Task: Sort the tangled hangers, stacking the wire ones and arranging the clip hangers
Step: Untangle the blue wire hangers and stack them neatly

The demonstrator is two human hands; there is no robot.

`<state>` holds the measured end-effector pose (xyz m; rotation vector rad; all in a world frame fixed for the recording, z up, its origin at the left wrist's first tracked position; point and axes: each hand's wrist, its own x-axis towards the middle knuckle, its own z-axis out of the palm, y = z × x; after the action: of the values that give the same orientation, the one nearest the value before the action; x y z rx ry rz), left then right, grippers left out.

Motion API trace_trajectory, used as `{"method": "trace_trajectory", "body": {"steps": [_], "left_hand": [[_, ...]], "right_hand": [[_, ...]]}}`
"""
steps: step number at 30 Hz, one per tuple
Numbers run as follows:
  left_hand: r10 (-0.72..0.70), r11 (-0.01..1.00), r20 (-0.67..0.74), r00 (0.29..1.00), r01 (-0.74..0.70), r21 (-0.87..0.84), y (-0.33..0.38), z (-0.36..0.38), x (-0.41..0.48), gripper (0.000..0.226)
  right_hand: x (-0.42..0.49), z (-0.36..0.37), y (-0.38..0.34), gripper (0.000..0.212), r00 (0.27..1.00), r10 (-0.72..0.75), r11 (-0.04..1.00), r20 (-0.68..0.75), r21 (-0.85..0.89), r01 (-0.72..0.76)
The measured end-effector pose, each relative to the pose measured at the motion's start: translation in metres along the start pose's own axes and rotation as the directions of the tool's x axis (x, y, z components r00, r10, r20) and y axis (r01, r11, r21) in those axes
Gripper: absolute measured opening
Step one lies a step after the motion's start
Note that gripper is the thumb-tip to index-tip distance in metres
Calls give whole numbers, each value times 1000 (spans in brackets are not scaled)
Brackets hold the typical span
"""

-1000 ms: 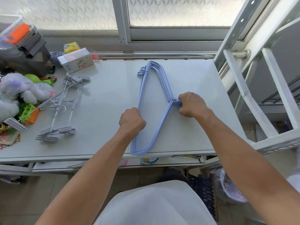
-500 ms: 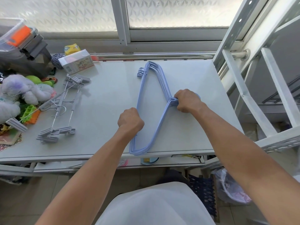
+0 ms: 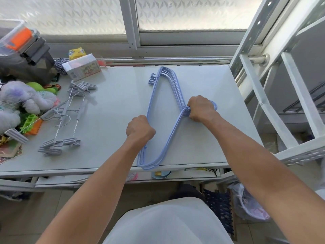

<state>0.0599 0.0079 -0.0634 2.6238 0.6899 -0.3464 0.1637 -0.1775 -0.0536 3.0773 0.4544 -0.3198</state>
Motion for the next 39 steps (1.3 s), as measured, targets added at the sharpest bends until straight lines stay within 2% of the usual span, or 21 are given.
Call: {"method": "trace_trajectory", "body": {"steps": [9,21,25,34,39], "left_hand": [[-3,1000,29,1000,3,-8,1,-3,2,15],[-1,994,-44,999,-3,-111,3,-4,-1,22],[-30,996,-13,999,29,-89,8,-2,-2,15],[-65,996,-10,998,64,-69,11,0,1,16],[-71,994,-12,997,70,-89,7,1,1,13]], "right_hand": [[-1,-1,2,21,998,9,1000,61,-21,-8],[1,1,-1,23,996,85,996,17,-12,-85],[1,5,-4,32,999,40,997,-1,-71,-40],[3,-2,-7,23,998,69,997,9,-41,-69],[-1,-1,-4,28,996,80,995,23,-57,-79]]}}
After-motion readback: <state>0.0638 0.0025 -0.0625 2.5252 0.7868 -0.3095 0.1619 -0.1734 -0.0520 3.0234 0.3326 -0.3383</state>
